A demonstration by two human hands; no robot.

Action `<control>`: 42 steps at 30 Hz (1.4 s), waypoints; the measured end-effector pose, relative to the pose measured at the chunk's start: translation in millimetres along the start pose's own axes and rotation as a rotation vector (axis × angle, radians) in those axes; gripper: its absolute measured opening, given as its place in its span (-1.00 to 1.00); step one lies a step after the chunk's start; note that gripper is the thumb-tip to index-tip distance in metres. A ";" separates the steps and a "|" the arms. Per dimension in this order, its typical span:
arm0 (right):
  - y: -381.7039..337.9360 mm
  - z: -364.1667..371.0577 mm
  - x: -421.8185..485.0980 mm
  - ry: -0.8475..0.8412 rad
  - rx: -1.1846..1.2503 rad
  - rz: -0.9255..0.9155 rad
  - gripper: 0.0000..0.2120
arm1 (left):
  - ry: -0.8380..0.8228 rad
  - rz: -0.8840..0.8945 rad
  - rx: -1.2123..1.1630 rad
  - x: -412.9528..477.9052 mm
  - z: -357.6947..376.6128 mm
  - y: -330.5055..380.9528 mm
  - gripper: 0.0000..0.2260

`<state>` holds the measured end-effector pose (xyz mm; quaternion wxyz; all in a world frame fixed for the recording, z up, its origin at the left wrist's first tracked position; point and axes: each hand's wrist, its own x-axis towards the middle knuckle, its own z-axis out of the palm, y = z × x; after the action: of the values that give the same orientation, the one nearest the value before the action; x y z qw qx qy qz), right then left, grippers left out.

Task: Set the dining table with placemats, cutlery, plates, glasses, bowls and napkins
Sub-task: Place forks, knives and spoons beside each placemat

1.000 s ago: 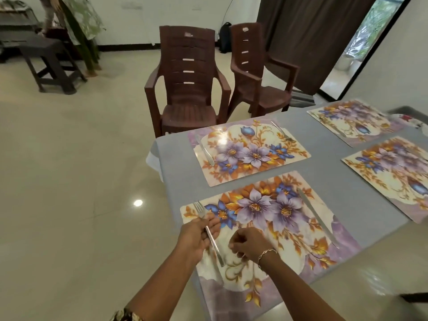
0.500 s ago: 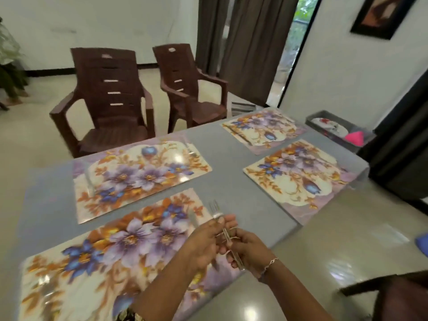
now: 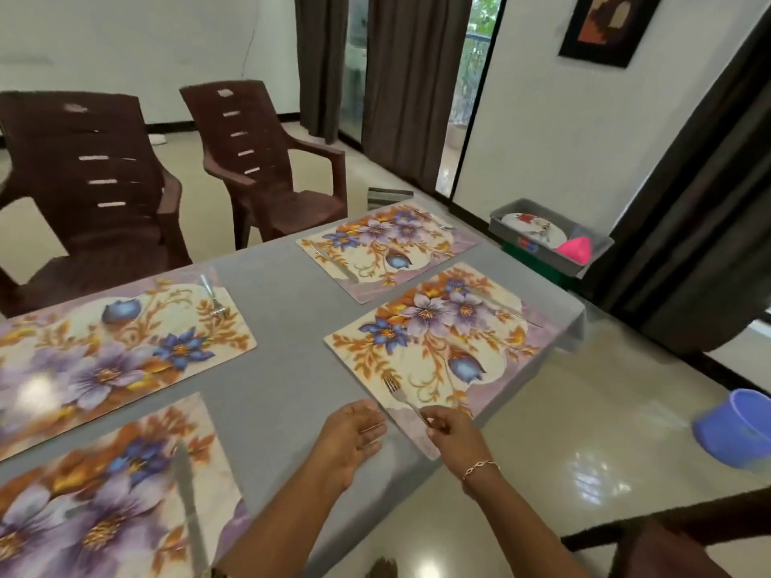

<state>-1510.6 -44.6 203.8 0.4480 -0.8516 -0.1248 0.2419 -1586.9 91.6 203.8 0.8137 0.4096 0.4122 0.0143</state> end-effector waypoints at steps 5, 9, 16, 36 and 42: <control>-0.4 0.8 60.4 -0.043 -0.253 -0.042 -0.59 | 0.150 0.012 -0.070 34.5 16.4 14.8 -0.88; -0.6 13.0 92.8 -0.122 -0.312 -0.031 -0.57 | 0.243 0.010 -0.103 55.8 20.3 26.5 -0.90; -6.4 31.1 113.5 -0.274 -0.420 -0.120 -0.62 | 0.407 0.042 -0.161 81.8 22.3 37.7 -0.88; 34.7 -149.3 226.6 -0.525 -0.513 -0.298 -0.75 | 0.514 0.266 -0.012 159.9 222.9 34.5 -0.87; 78.1 -270.5 282.5 -0.317 -0.476 -0.229 -0.78 | 0.353 0.245 0.050 206.9 342.7 27.6 -0.88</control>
<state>-1128.5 -157.6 185.0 0.2354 -0.8646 -0.3415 0.2837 -1207.8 -39.7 197.4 0.7106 0.4677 0.4957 0.1745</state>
